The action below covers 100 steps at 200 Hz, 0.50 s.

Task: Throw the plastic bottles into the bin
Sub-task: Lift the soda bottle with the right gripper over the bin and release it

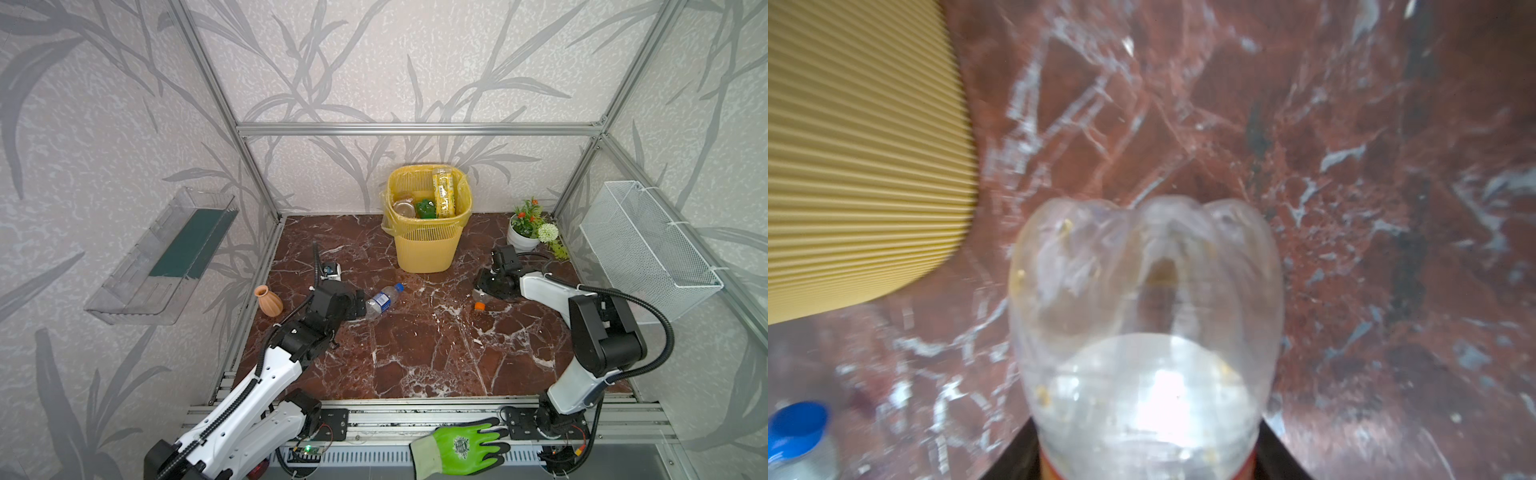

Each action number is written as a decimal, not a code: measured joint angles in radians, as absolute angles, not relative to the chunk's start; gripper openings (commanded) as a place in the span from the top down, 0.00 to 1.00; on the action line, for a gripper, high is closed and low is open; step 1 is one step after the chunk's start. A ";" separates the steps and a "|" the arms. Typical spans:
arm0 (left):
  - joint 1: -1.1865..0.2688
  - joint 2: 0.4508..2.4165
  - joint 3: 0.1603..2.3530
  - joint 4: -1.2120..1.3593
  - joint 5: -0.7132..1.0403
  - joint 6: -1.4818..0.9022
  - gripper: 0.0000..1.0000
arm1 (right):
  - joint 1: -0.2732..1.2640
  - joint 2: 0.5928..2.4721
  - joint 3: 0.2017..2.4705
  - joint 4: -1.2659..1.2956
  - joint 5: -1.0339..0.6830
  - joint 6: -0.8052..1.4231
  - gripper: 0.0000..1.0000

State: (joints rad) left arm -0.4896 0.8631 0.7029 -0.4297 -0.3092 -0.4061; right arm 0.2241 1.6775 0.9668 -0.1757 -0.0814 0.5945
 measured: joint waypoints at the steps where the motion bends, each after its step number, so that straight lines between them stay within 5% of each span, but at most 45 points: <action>1: -0.490 0.863 0.703 -0.430 -0.310 -0.407 0.01 | 0.224 1.671 0.965 -0.173 -0.083 0.593 0.47; 100: -0.490 0.850 0.702 -0.439 -0.384 -0.493 0.01 | 0.216 1.081 0.802 0.231 -0.079 0.479 0.46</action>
State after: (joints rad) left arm -0.4896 0.8497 0.7021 -0.4393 -0.3836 -0.4934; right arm 0.2161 1.0813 0.8021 0.2306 -0.0788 0.4786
